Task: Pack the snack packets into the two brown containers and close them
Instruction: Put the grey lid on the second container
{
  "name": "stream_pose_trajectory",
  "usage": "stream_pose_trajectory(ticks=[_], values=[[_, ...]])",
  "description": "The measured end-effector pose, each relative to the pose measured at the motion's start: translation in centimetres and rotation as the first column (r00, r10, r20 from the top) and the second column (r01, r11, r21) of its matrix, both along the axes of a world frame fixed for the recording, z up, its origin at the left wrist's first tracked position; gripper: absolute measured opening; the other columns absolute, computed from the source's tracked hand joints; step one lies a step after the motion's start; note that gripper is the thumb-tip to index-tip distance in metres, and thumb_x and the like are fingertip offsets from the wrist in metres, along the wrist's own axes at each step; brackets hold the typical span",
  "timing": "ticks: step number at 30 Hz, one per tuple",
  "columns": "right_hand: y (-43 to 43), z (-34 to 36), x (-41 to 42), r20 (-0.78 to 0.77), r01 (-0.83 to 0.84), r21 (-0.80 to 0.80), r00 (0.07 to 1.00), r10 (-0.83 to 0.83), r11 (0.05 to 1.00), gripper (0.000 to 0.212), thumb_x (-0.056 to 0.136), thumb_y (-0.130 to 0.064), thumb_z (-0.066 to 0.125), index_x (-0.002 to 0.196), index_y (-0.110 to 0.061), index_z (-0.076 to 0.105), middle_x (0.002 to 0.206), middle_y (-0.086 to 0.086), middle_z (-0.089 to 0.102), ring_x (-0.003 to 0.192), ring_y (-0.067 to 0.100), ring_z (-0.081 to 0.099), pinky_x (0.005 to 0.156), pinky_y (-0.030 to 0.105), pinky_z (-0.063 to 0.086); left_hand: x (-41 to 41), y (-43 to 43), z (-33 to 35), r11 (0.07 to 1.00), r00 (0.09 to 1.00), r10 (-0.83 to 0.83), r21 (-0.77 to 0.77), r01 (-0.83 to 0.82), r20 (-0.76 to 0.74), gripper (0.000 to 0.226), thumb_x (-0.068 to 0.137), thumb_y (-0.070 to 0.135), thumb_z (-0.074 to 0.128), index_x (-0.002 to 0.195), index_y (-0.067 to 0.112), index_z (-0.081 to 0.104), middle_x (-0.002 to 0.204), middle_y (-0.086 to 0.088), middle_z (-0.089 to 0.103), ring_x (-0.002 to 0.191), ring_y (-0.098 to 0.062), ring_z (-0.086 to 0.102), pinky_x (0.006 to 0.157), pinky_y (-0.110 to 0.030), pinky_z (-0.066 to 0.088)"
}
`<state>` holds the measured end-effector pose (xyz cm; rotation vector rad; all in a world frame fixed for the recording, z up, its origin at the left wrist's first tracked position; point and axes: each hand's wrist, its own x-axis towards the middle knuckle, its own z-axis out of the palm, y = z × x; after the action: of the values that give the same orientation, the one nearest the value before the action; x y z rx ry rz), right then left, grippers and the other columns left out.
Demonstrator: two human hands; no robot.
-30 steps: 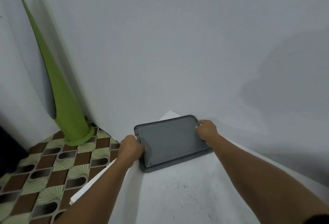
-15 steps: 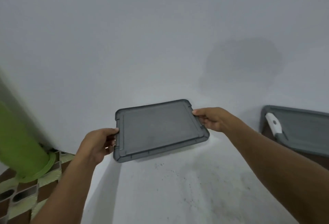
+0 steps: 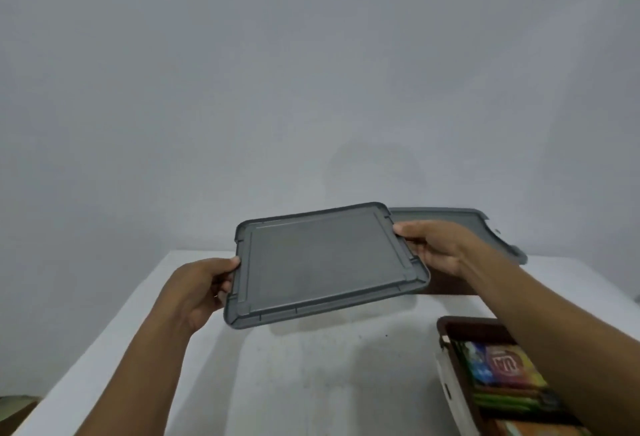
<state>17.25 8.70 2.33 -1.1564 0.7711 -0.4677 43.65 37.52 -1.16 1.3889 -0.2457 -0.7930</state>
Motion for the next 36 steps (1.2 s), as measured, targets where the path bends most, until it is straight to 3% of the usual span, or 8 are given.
stream_pose_trajectory(ticks=[4, 9, 14, 20, 24, 28, 31, 36], values=[[-1.4, 0.4, -8.1, 0.008, 0.094, -0.036, 0.996, -0.094, 0.995, 0.028, 0.093, -0.001, 0.063, 0.12, 0.006, 0.065, 0.123, 0.021, 0.068, 0.113, 0.031, 0.065, 0.106, 0.044, 0.049, -6.4, -3.1, 1.0, 0.998, 0.997, -0.054, -0.026, 0.055, 0.054, 0.01, 0.09, 0.006, 0.067, 0.081, 0.004, 0.065, 0.058, -0.005, 0.05, 0.047, -0.014, 0.043, 0.044, -0.022, 0.034], [-3.3, 0.6, -18.9, 0.045, 0.141, -0.059, 0.989, -0.139, 0.988, 0.032, 0.092, 0.005, 0.056, 0.122, 0.004, 0.065, 0.115, 0.018, 0.071, 0.086, 0.022, 0.071, 0.07, 0.029, 0.063, -15.8, -6.3, 1.3, 0.995, 0.989, -0.056, -0.075, 0.067, 0.14, 0.007, 0.092, 0.007, 0.066, 0.09, 0.001, 0.07, 0.073, -0.008, 0.06, 0.054, -0.014, 0.045, 0.052, -0.028, 0.035], [-3.7, 1.5, -28.3, 0.1, 0.095, -0.163, 0.992, -0.08, 0.982, 0.031, 0.092, 0.008, 0.05, 0.117, 0.005, 0.068, 0.114, 0.016, 0.074, 0.1, 0.025, 0.073, 0.075, 0.03, 0.062, -23.9, -8.7, 1.5, 0.996, 0.965, -0.059, -0.05, 0.075, 0.257, 0.012, 0.093, 0.003, 0.067, 0.101, -0.001, 0.075, 0.082, -0.008, 0.068, 0.06, -0.015, 0.048, 0.058, -0.029, 0.04], [-3.9, 1.2, -34.5, 0.098, 0.259, -0.368, 0.966, -0.24, 0.893, 0.023, 0.09, 0.002, 0.066, 0.106, -0.011, 0.075, 0.092, 0.005, 0.074, 0.076, 0.016, 0.06, 0.072, 0.028, 0.046, -29.4, -9.0, 2.5, 0.988, 0.933, -0.032, -0.127, 0.083, 0.36, 0.019, 0.092, -0.001, 0.068, 0.11, -0.002, 0.072, 0.087, -0.015, 0.069, 0.066, -0.019, 0.062, 0.06, -0.027, 0.054], [-3.1, 0.2, -36.3, 0.216, 0.343, -0.313, 0.934, -0.286, 0.886, 0.018, 0.092, 0.003, 0.063, 0.105, -0.003, 0.073, 0.098, 0.011, 0.077, 0.088, 0.02, 0.074, 0.078, 0.027, 0.059, -31.6, -8.5, 3.2, 0.979, 0.951, -0.056, -0.171, 0.113, 0.305, 0.018, 0.094, -0.005, 0.059, 0.107, -0.005, 0.072, 0.096, -0.021, 0.076, 0.085, -0.033, 0.075, 0.079, -0.034, 0.063], [-2.2, -0.9, -37.5, 0.309, 0.362, -0.146, 0.901, -0.305, 0.921, 0.011, 0.087, 0.003, 0.063, 0.092, 0.007, 0.072, 0.095, 0.019, 0.072, 0.09, 0.026, 0.071, 0.075, 0.027, 0.059, -32.3, -8.2, 2.7, 0.977, 0.966, -0.027, -0.198, 0.08, 0.258, 0.009, 0.089, 0.001, 0.067, 0.09, -0.006, 0.073, 0.085, -0.017, 0.073, 0.076, -0.029, 0.068, 0.073, -0.037, 0.058], [-1.3, -2.9, -38.7, 0.202, 0.34, -0.173, 0.931, -0.304, 0.925, 0.018, 0.086, -0.008, 0.071, 0.099, 0.005, 0.071, 0.098, 0.019, 0.073, 0.085, 0.024, 0.07, 0.075, 0.034, 0.055, -32.7, -8.2, 1.3, 0.99, 0.941, -0.077, -0.084, 0.11, 0.329, 0.008, 0.081, -0.002, 0.078, 0.087, -0.001, 0.071, 0.079, -0.01, 0.071, 0.073, -0.022, 0.066, 0.064, -0.031, 0.054], [-0.6, -6.5, -39.3, 0.099, 0.366, -0.177, 0.93, -0.353, 0.914, 0.024, 0.081, -0.003, 0.078, 0.103, 0.002, 0.071, 0.101, 0.018, 0.076, 0.087, 0.026, 0.074, 0.081, 0.035, 0.057, -32.9, -8.7, -1.4, 0.994, 0.938, -0.11, 0.058, 0.096, 0.328, 0.025, 0.075, -0.004, 0.083, 0.097, -0.001, 0.074, 0.093, -0.017, 0.075, 0.085, -0.03, 0.071, 0.077, -0.038, 0.058]])
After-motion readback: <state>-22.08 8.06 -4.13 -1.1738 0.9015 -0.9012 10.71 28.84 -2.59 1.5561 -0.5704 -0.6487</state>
